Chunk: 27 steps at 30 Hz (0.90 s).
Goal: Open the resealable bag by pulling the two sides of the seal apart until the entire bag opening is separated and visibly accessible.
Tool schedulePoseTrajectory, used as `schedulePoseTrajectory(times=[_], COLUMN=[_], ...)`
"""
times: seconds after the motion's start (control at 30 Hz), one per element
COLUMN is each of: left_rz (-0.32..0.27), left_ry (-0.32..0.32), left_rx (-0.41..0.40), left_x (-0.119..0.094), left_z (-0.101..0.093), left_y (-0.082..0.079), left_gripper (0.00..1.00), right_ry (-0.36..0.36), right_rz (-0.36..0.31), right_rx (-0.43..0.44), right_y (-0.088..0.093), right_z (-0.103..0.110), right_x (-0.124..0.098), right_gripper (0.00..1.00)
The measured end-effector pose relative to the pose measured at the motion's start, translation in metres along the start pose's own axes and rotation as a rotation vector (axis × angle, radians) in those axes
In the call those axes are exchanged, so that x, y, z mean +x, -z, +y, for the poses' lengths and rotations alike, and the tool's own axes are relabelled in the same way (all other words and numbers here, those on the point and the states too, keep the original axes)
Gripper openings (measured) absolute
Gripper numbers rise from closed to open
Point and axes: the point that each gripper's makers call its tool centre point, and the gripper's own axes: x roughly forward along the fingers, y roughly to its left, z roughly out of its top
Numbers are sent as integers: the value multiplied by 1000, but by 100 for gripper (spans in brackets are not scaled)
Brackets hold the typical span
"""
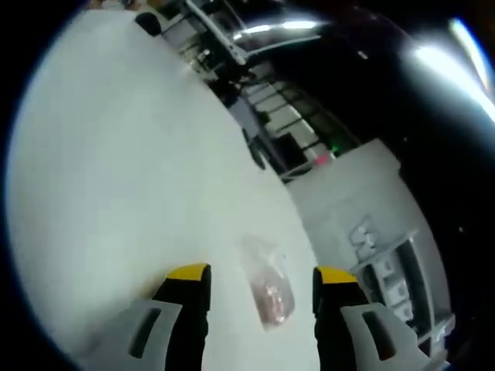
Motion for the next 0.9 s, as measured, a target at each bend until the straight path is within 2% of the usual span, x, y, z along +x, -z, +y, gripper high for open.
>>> schedulePoseTrajectory(times=[0.67,0.9], left_rz=[-6,-8], left_ry=[9,-5], left_rx=[-4,-13], left_x=[3,2], left_z=[3,10], left_y=[-2,1], left_gripper=[96,96], right_ry=[8,8], right_rz=[15,27], right_rx=[-17,-29], right_y=[1,4], right_z=[-4,-7], right_x=[11,19], right_gripper=[50,50])
